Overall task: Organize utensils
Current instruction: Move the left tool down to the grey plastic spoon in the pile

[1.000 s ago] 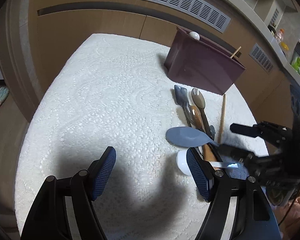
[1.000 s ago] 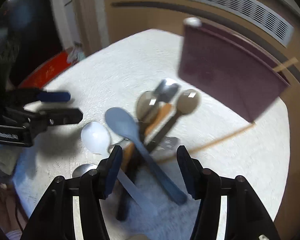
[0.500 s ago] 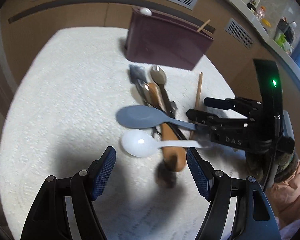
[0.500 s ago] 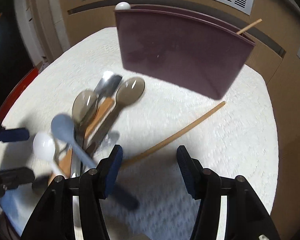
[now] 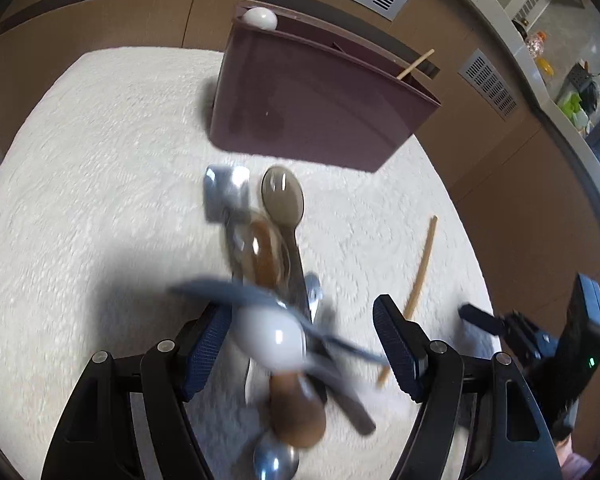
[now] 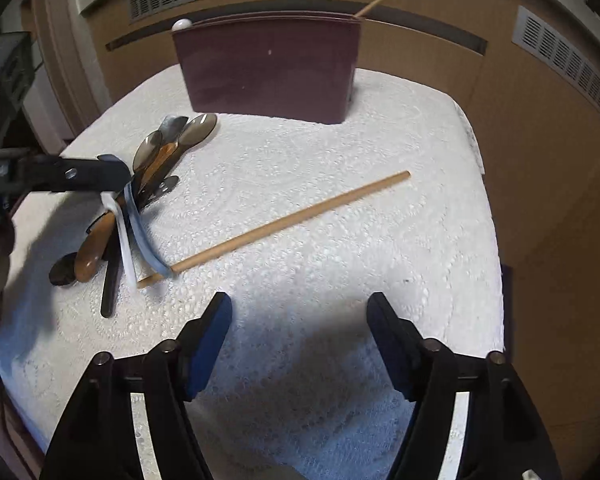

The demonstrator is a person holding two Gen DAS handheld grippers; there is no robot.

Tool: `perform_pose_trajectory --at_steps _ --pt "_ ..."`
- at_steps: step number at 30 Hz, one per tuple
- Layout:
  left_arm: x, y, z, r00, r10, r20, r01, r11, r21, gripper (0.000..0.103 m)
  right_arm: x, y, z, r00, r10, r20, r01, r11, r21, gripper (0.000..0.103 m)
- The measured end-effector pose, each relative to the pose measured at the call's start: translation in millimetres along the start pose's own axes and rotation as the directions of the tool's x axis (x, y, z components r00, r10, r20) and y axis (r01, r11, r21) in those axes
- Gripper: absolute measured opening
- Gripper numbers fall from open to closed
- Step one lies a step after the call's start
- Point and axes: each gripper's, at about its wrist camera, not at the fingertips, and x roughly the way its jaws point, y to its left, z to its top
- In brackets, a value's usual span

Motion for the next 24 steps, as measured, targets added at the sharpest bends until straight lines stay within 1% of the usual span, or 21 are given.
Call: perform_pose_trajectory --at_steps 2,4,7,8,10,12,14,15,16,19,22,24 --pt "8 -3 9 1.000 0.015 0.007 -0.015 1.000 0.009 0.074 -1 -2 -3 1.000 0.011 0.010 -0.011 1.000 0.014 0.070" --pt "13 -4 16 1.000 0.017 0.016 -0.018 1.000 0.011 0.074 -1 -3 -5 1.000 0.017 0.010 -0.017 1.000 0.022 0.074" --pt "9 -5 20 0.999 0.011 0.046 -0.012 1.000 0.020 0.074 0 -4 -6 1.000 0.029 0.012 -0.030 0.999 0.030 0.077" --pt "5 -4 21 0.998 0.022 0.066 -0.023 0.999 0.022 0.074 0 -4 -6 0.999 0.032 0.011 -0.032 0.999 0.037 0.078" --pt "-6 1 22 0.992 0.071 0.102 -0.075 0.997 0.034 0.074 1 -8 -4 0.999 0.032 0.013 -0.032 0.997 0.069 0.078" --pt "-16 8 20 0.983 0.131 0.126 -0.138 0.989 0.047 0.074 5 -15 2 0.999 0.036 0.012 -0.037 0.992 0.123 0.078" --pt "-24 18 16 0.973 0.185 0.137 -0.192 0.981 0.041 0.074 10 -18 12 0.999 0.035 0.004 -0.036 0.984 0.173 0.078" --pt "-28 25 13 0.970 0.202 0.137 -0.207 0.978 0.025 0.074 14 -17 19 1.000 0.029 -0.002 -0.028 0.983 0.184 0.079" --pt "-31 31 10 0.970 0.203 0.132 -0.205 0.979 0.004 0.074 19 -15 26 1.000 0.024 -0.007 -0.022 0.982 0.186 0.079" --pt "-40 43 0 0.978 0.169 0.122 -0.167 0.986 -0.031 0.074 40 -5 51 1.000 0.004 -0.016 -0.001 0.986 0.169 0.080" --pt "-43 44 -8 0.983 0.141 0.114 -0.137 0.990 -0.040 0.074 60 11 72 0.999 -0.030 -0.010 0.031 0.995 0.093 0.080" --pt "-40 41 -9 0.990 0.106 0.097 -0.103 0.994 -0.042 0.074 66 24 79 0.999 -0.033 -0.010 0.034 0.999 0.035 0.078"
